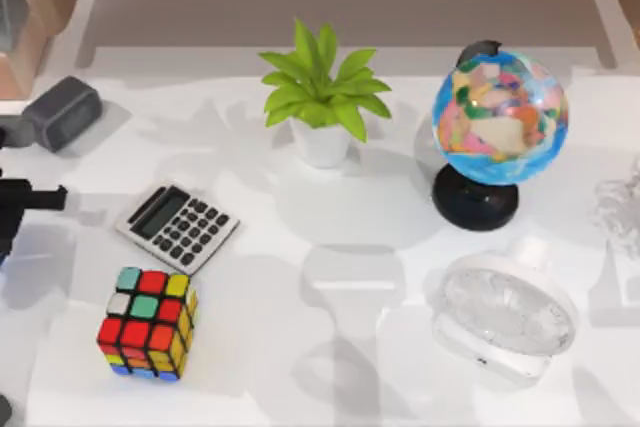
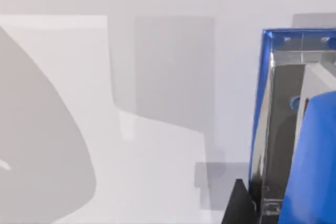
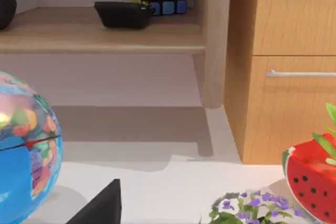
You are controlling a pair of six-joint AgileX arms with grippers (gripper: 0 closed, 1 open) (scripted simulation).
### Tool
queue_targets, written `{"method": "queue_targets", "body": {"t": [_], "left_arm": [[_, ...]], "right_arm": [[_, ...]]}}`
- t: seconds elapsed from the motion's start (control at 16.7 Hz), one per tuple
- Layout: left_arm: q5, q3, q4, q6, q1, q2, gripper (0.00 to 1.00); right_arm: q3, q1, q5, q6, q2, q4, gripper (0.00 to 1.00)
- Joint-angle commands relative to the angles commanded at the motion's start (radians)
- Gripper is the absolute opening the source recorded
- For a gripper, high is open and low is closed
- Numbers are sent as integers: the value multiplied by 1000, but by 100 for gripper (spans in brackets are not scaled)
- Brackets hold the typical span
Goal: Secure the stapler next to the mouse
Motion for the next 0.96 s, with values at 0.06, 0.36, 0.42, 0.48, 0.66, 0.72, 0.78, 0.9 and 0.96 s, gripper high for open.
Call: {"method": "queue_targets", "body": {"t": [0.06,0.36,0.42,0.48,0.66,0.72,0.78,0.9,0.96], "left_arm": [[0,0,0,0,0,0,30],[0,0,0,0,0,0,68],[0,0,0,0,0,0,75],[0,0,0,0,0,0,83],[0,0,0,0,0,0,100],[0,0,0,0,0,0,100],[0,0,0,0,0,0,100],[0,0,0,0,0,0,100],[0,0,0,0,0,0,100]], "right_arm": [[0,0,0,0,0,0,100],[0,0,0,0,0,0,100],[0,0,0,0,0,0,100],[0,0,0,0,0,0,100],[0,0,0,0,0,0,100],[0,0,0,0,0,0,100],[0,0,0,0,0,0,100],[0,0,0,0,0,0,100],[0,0,0,0,0,0,100]]}}
